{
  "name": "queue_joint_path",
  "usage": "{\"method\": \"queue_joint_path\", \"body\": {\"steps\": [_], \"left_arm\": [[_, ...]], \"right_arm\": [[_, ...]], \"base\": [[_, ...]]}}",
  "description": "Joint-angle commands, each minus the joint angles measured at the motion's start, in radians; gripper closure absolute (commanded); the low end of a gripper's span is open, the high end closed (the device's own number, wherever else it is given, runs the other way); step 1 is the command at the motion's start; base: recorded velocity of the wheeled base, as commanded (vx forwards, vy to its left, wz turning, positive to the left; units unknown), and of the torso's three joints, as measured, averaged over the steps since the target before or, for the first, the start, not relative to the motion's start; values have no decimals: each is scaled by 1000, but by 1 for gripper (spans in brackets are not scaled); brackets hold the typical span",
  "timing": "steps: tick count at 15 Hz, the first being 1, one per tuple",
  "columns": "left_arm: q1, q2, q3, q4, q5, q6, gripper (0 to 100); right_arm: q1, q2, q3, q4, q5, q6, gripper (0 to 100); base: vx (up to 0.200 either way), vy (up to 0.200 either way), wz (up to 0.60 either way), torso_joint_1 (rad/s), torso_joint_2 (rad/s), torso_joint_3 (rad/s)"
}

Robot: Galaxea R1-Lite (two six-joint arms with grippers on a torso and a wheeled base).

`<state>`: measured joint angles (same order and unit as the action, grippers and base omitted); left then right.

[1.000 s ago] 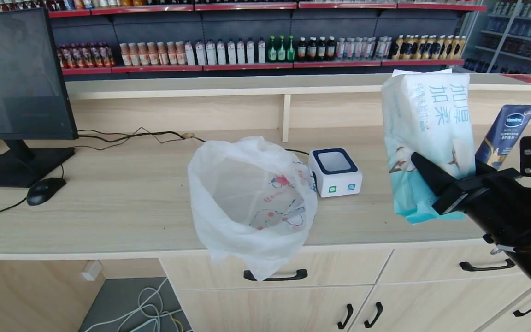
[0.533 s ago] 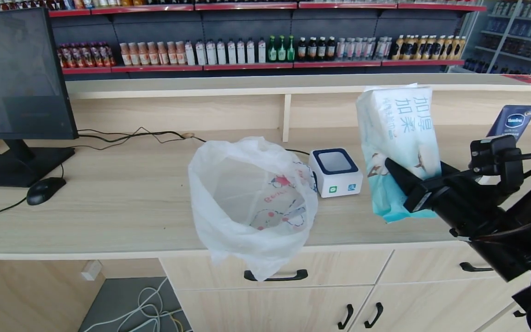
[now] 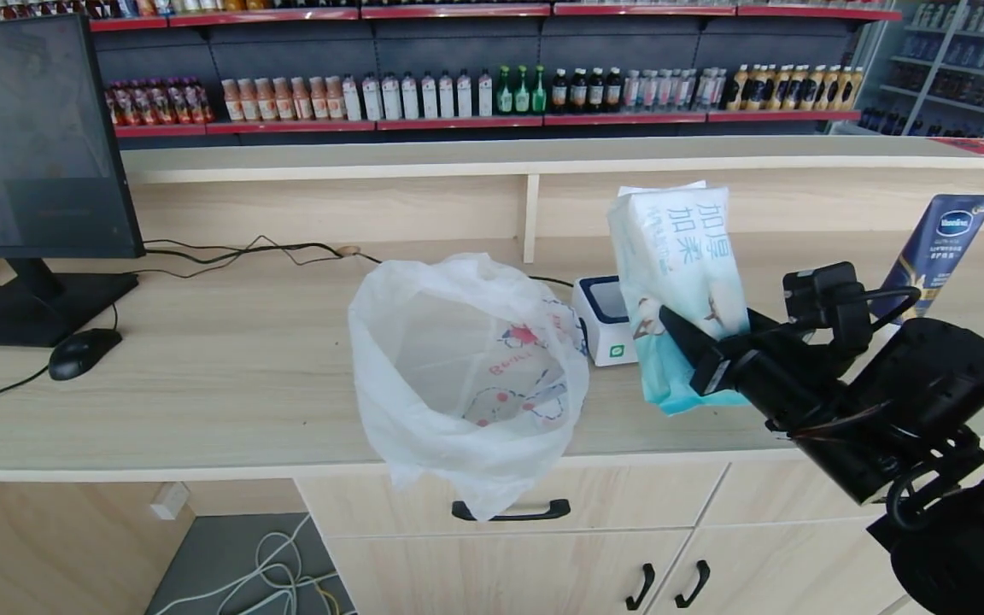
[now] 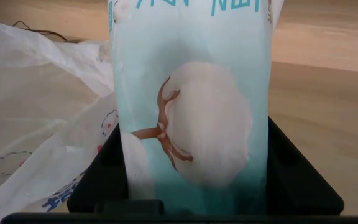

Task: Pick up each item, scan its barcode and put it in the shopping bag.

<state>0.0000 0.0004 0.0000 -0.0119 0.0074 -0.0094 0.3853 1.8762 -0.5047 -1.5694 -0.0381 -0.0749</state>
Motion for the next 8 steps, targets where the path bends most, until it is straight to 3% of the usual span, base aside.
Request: {"method": "queue_joint_path", "body": {"steps": [1, 8], "left_arm": [[0, 0, 0, 0, 0, -1, 100], [0, 0, 0, -2, 0, -1, 100]], "right_arm": [[6, 57, -44, -1, 0, -2, 100], [56, 92, -20, -1, 0, 1, 100]], "base": [[0, 0, 0, 0, 0, 0], [0, 0, 0, 0, 0, 0]]}}
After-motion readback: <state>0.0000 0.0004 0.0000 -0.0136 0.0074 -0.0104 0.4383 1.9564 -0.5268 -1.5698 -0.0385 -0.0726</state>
